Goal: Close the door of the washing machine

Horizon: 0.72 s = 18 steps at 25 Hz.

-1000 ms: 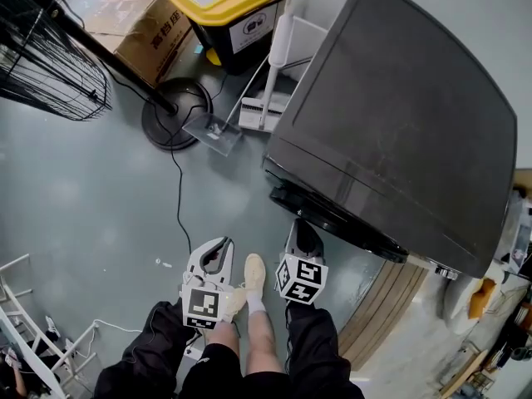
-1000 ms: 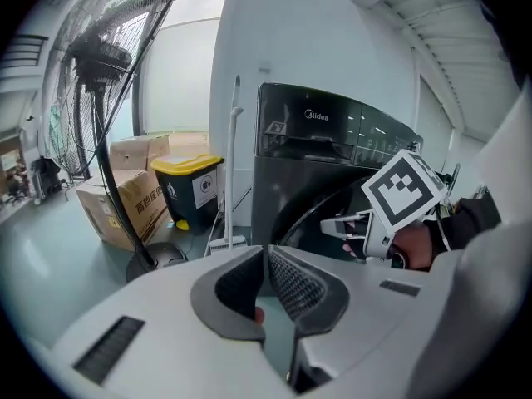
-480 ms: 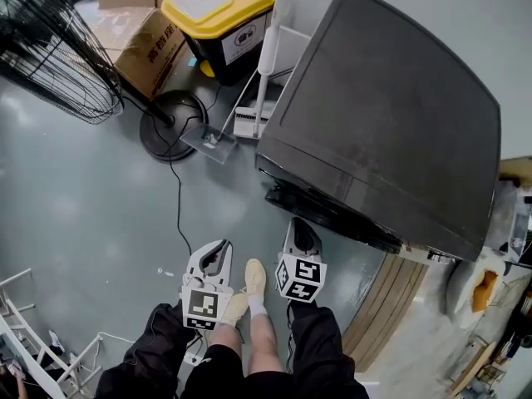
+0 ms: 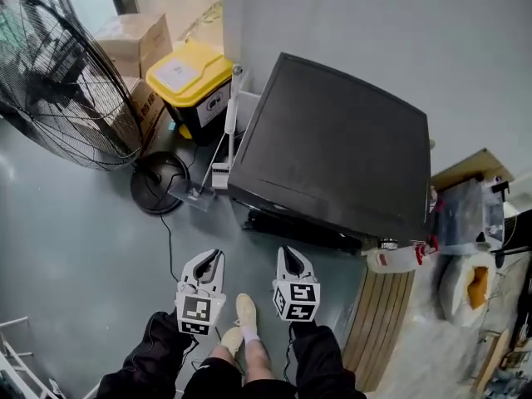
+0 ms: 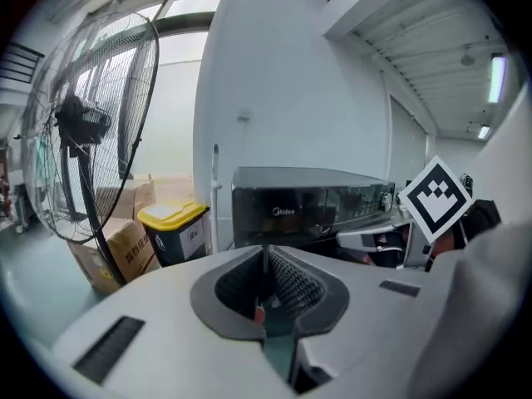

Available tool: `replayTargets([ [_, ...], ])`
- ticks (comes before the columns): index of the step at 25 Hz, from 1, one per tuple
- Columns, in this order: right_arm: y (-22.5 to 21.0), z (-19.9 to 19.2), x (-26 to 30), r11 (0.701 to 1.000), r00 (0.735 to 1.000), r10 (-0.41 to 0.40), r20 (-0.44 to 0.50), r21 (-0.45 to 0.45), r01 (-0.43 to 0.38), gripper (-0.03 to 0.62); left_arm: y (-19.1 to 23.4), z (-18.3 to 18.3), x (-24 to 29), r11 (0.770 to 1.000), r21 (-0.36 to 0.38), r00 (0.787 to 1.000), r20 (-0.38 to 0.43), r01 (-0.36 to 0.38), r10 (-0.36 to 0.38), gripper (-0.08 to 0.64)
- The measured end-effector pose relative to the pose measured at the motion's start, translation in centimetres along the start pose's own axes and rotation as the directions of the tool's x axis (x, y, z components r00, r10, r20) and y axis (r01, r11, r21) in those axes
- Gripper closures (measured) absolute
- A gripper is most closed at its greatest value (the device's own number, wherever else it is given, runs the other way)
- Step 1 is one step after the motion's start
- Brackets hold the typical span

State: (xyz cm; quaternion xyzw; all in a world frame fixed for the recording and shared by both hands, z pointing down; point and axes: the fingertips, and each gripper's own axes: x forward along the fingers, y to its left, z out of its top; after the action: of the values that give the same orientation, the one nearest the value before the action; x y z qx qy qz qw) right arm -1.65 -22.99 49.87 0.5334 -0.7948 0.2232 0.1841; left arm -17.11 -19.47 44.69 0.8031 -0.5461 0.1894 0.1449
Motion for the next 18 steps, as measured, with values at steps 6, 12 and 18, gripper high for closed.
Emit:
replayTargets([
  [6, 0.2, 6.8, -9.3, 1.000, 0.993, -0.021, 0.117, -0.016, 0.023, 0.575, -3.4, 7.5, -5.4, 0.998, 0.061, 0.994, 0.102, 0.028, -0.034, 0.522],
  [12, 0.5, 12.5, -19.3, 0.998, 0.967, -0.045, 0.252, -0.036, 0.056, 0.575, -7.4, 14.0, -11.6, 0.992, 0.121, 0.980, 0.191, 0.040, -0.063, 0.523],
  [18, 0.6, 15.7, -28.3, 0.994, 0.935, -0.078, 0.345, -0.046, 0.099, 0.575, -10.9, 18.9, -16.8, 0.984, 0.170, 0.962, 0.257, 0.045, -0.089, 0.523],
])
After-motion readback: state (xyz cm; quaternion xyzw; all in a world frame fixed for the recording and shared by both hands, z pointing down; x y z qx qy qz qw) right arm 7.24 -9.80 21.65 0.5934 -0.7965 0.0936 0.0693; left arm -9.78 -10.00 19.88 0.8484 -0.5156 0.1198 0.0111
